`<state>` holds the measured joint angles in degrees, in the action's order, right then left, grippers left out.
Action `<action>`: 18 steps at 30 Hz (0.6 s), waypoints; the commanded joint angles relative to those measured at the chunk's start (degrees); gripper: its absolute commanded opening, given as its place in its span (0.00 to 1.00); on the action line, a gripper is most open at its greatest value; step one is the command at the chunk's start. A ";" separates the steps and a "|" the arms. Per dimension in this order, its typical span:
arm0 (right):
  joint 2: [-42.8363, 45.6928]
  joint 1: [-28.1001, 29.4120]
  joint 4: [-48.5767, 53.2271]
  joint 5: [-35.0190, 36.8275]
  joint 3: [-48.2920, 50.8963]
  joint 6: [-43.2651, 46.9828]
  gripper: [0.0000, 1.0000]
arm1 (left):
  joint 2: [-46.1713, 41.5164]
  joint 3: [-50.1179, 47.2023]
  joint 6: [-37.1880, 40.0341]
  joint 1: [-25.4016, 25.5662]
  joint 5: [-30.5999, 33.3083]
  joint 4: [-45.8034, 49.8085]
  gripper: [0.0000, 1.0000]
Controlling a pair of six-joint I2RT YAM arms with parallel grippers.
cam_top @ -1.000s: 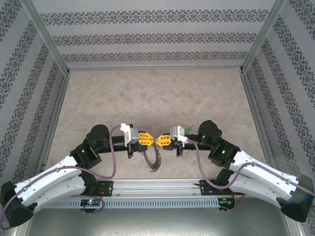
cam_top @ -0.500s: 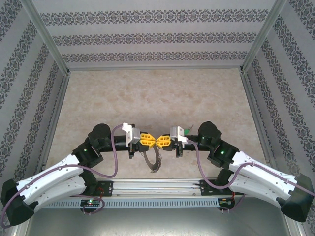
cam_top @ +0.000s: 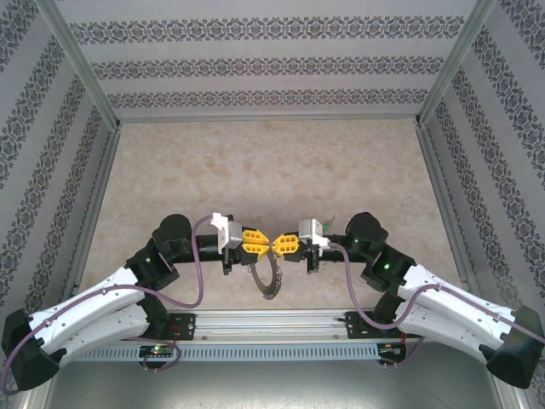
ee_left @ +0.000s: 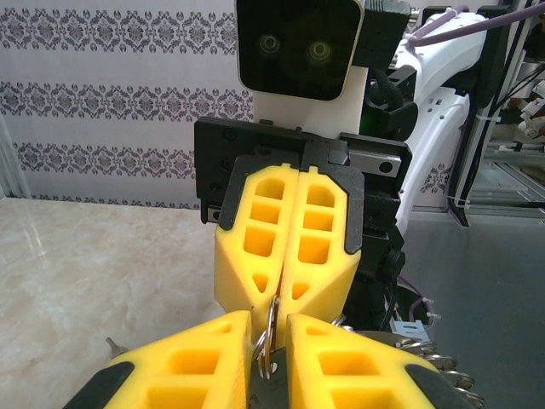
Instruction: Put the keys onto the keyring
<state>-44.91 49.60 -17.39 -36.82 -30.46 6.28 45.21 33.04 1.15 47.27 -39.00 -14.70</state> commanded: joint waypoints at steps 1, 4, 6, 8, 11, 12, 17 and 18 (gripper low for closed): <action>1.50 -0.39 -6.40 -2.03 0.11 -1.10 0.00 | -0.52 -0.81 -0.62 0.73 -1.31 -1.64 0.19; 1.58 -0.39 -6.95 -2.29 0.39 -1.26 0.00 | -0.45 -0.87 -0.53 0.72 -1.25 -1.45 0.20; 1.65 -0.39 -7.21 -2.47 0.40 -1.25 0.00 | -0.39 -0.87 -0.61 0.72 -1.19 -1.60 0.21; 1.70 -0.39 -7.30 -2.47 0.62 -1.30 0.00 | -0.24 -0.87 -0.62 0.73 -1.28 -1.56 0.20; 1.86 -0.39 -7.69 -2.29 0.75 -1.35 0.00 | -0.37 -1.13 -0.70 0.72 -1.25 -1.84 0.19; 1.71 -0.39 -7.82 -2.21 0.62 -1.45 0.00 | -0.39 -0.98 -0.71 0.72 -1.23 -1.95 0.19; 1.38 -0.43 -8.48 -1.99 0.88 -1.54 0.00 | 0.04 -0.55 -0.71 0.72 -2.25 -2.08 0.09; 1.36 -0.47 -8.62 -1.86 0.90 -1.54 0.00 | 0.16 -0.53 -0.77 0.72 -2.38 -2.14 0.07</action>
<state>-44.49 49.58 -20.08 -37.80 -29.56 5.72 45.12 32.84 0.95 47.27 -39.05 -15.00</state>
